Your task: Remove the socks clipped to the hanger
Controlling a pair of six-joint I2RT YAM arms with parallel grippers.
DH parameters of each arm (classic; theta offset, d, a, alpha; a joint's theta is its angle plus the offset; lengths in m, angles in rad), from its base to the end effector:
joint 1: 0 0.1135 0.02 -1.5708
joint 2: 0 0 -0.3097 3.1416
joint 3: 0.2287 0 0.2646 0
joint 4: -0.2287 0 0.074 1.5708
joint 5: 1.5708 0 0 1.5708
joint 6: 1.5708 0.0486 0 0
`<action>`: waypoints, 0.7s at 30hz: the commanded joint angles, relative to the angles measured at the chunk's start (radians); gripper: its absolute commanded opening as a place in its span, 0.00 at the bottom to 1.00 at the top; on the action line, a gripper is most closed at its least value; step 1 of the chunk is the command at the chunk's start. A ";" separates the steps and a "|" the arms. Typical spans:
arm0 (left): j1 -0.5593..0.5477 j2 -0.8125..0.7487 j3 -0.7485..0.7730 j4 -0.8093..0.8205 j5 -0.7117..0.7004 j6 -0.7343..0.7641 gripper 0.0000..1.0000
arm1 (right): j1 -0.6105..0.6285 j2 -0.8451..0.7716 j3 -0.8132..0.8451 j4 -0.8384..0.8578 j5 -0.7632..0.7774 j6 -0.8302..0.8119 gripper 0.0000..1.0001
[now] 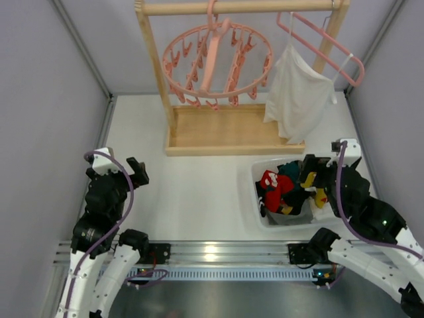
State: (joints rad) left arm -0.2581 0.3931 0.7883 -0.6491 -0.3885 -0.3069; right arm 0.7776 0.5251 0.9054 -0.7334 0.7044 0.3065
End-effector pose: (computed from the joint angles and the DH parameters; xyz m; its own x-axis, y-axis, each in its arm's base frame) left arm 0.0664 0.0015 0.3568 -0.1958 -0.2375 -0.9515 -0.1861 0.9616 -0.2017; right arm 0.0743 0.0290 0.3817 -0.2656 0.0612 -0.9621 -0.0225 0.9973 0.0696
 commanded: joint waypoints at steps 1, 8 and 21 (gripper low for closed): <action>0.010 -0.052 -0.015 0.086 0.140 0.077 0.98 | -0.011 -0.072 0.040 -0.081 0.067 -0.050 0.99; 0.008 -0.050 0.049 0.046 0.293 0.115 0.98 | -0.012 -0.177 0.081 -0.153 0.058 -0.102 0.99; 0.008 -0.016 0.210 -0.104 0.349 0.164 0.98 | -0.011 -0.246 0.162 -0.233 0.090 -0.129 0.99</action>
State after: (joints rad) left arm -0.2558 0.3794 0.9676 -0.7170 -0.0574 -0.1722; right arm 0.7773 0.2916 1.0363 -0.9195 0.7807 0.2001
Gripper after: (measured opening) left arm 0.984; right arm 0.993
